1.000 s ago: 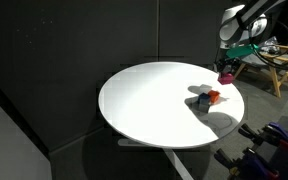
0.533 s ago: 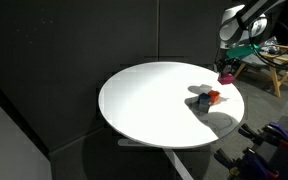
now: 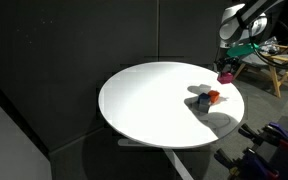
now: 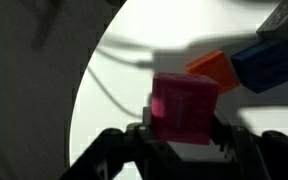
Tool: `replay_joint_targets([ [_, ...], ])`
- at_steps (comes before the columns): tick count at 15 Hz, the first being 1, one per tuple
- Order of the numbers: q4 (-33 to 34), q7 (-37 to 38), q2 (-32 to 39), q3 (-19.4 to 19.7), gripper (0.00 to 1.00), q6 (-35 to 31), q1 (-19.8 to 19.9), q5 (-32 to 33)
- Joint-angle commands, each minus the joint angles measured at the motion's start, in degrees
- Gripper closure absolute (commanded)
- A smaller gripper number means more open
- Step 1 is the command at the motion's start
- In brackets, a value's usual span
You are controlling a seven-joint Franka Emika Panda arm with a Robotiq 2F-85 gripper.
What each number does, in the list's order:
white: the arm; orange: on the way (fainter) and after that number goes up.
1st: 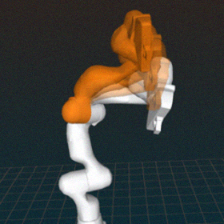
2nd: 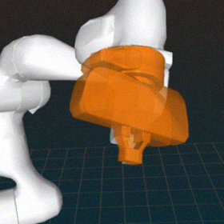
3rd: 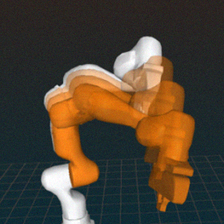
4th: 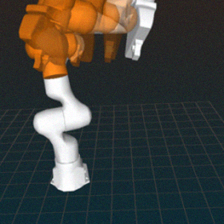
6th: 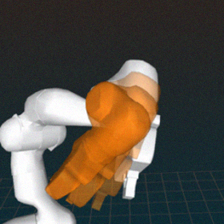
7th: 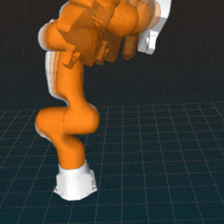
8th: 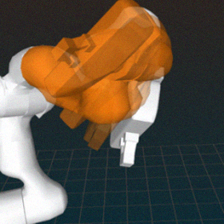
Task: Put the pink block on top of the grey and blue blocks
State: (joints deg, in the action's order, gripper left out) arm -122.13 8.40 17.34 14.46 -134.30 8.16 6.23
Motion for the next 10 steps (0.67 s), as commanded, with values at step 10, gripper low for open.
replay_joint_targets([
  [10, -2.6, -13.7, -8.3, -2.6, 0.69, 0.2, 2.2, -0.2],
])
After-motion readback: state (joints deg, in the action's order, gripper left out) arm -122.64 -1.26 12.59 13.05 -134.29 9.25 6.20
